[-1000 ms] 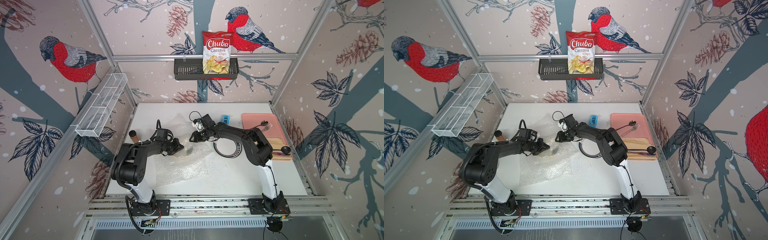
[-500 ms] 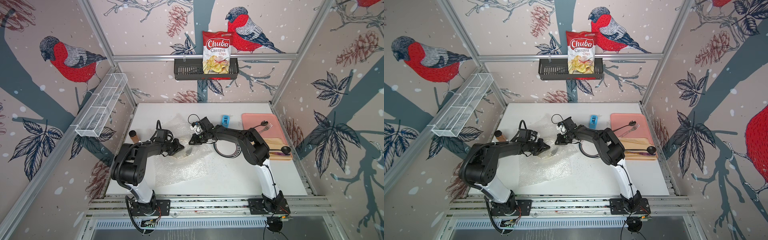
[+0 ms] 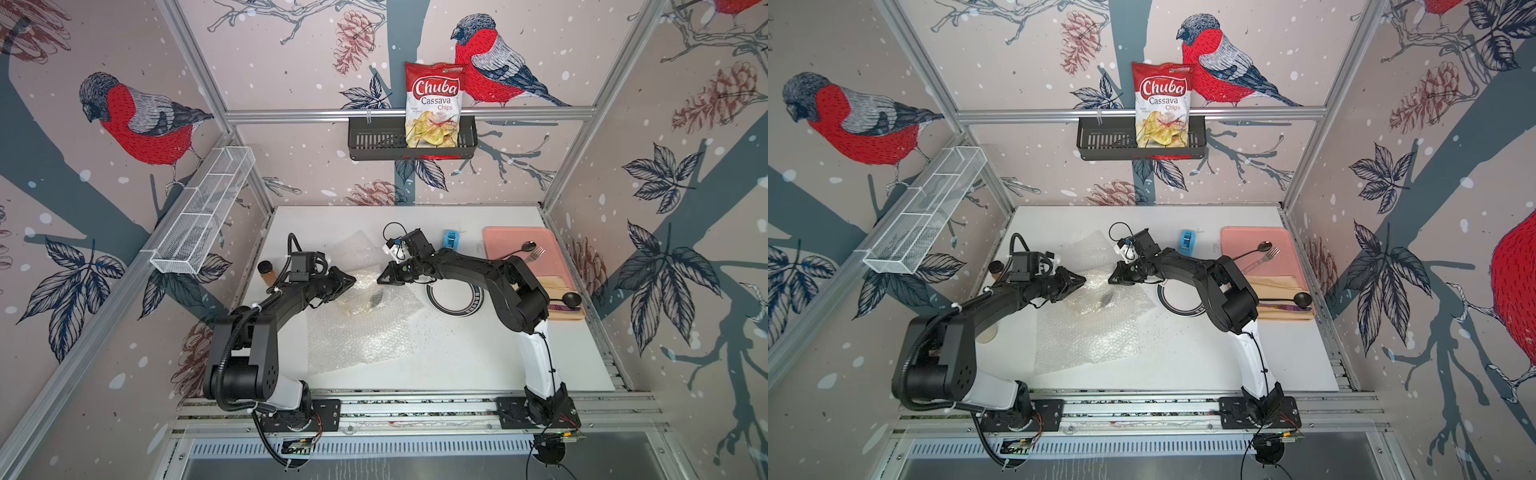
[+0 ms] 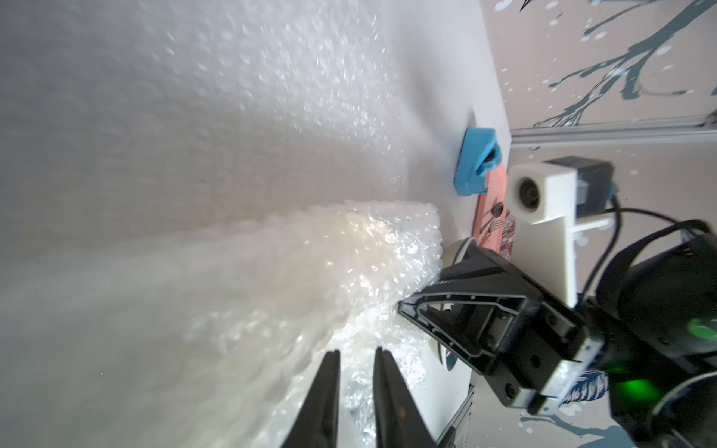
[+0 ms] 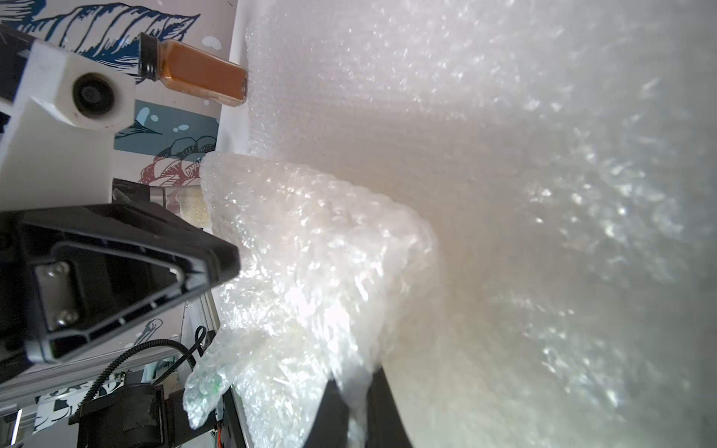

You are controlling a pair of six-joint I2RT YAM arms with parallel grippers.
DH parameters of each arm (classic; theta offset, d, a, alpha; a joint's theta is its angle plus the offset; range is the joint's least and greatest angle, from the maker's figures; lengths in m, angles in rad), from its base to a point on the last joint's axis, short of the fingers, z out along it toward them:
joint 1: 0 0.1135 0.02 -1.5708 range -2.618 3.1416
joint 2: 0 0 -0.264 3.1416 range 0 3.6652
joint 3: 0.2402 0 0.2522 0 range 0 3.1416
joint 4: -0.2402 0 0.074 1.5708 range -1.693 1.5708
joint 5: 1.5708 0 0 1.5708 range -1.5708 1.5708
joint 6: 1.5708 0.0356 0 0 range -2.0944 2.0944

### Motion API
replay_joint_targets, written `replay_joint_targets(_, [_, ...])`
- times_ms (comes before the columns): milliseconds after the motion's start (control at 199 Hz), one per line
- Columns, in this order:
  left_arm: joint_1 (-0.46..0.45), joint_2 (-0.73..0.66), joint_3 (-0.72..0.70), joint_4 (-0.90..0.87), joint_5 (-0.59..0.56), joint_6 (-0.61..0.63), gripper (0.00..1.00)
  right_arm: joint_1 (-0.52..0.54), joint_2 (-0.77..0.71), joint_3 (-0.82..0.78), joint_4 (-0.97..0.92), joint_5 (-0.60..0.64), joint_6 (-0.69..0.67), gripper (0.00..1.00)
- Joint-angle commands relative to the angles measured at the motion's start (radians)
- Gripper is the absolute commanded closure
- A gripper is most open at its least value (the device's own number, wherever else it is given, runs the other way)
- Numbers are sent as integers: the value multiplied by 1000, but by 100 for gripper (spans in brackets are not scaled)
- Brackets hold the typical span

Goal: Wrap dinner plates in bubble wrap
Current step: Pick up the bubble wrap from the bubble wrap, then place the bubble wrap at the center of the board.

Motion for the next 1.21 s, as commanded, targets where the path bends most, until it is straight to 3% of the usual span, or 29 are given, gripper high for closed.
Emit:
replay_joint_targets(0, [50, -54, 5, -43, 39, -9, 81, -3, -27, -19, 74, -32, 30, 100])
replay_joint_targets(221, [168, -160, -9, -71, 17, -39, 81, -49, -100, -65, 165, -40, 105, 100])
replay_joint_targets(492, [181, -153, -77, -60, 3, -52, 80, -165, -105, 16, 98, 137, 135, 100])
replay_joint_targets(713, [168, -126, -100, -29, 11, -64, 80, -264, 12, 86, 205, 200, 256, 100])
replay_joint_targets(929, [132, -95, -95, -15, -2, -73, 80, -303, 213, 367, 84, 266, 293, 100])
replay_joint_targets(1200, [96, -70, -85, -12, -27, -75, 80, -332, 356, 524, -8, 330, 316, 99])
